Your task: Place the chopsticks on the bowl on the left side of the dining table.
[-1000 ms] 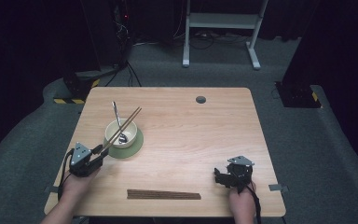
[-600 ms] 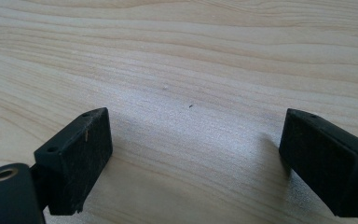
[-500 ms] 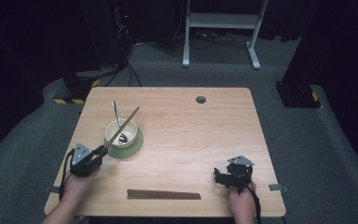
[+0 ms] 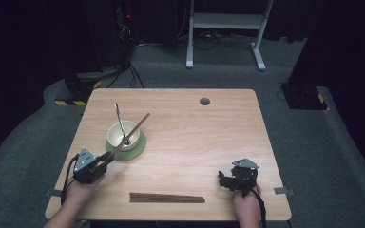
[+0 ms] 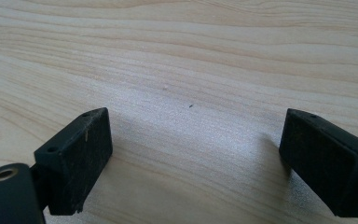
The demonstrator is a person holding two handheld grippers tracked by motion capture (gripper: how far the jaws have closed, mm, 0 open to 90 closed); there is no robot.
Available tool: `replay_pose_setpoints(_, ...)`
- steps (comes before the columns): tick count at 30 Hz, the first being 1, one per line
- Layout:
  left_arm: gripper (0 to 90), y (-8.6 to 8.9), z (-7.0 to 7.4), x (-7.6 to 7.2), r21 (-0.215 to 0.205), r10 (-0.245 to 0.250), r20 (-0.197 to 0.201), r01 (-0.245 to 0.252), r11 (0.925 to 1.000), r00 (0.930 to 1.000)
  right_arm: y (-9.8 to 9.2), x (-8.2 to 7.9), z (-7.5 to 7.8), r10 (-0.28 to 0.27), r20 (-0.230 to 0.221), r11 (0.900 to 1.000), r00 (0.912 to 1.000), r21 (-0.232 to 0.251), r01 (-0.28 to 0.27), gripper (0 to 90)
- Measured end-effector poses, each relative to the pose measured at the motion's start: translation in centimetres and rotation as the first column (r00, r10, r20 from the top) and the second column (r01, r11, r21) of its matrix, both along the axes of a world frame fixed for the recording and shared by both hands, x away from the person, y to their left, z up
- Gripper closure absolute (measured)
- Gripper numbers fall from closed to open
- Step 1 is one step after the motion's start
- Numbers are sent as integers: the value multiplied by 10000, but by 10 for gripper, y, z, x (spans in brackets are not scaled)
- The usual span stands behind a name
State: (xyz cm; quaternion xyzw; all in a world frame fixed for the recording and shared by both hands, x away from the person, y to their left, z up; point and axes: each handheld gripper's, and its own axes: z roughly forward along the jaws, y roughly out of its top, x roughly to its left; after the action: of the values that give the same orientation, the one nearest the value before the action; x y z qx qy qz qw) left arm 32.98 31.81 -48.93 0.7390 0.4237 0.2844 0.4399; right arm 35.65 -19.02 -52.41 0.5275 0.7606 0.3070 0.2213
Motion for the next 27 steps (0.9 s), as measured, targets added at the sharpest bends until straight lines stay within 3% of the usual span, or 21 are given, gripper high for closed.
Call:
replay_pose_setpoints(7, 759, -3, 1, -1, 36, -120, -25, 120, 9999, 9999, 0, 0, 0, -2, 0, 10000, 10000, 1, 2, 89)
replay_pose_setpoints(19, 635, 0, -2, -1, 187, 170, -85, -169, 9997, 9998, 2, 0, 0, -6, 11, 10000, 10000, -17, 6, 90)
replay_pose_setpoints(24, 603, 3, -1, -1, 125, 289, -38, -289, 9995, 9996, 8, -2, 3, 489, -21, 9985, 9988, -241, -489, 110)
replay_pose_setpoints(25, 594, 3, -1, -1, 126, 304, -19, -304, 9995, 9995, 13, -4, 6, 760, 70, 9959, 9971, -490, -755, 108)
replay_pose_setpoints(27, 586, 3, 0, -1, 184, 388, 41, -389, 9991, 9992, 21, -6, 13, 1083, 333, 9930, 9936, -509, -1066, 107)
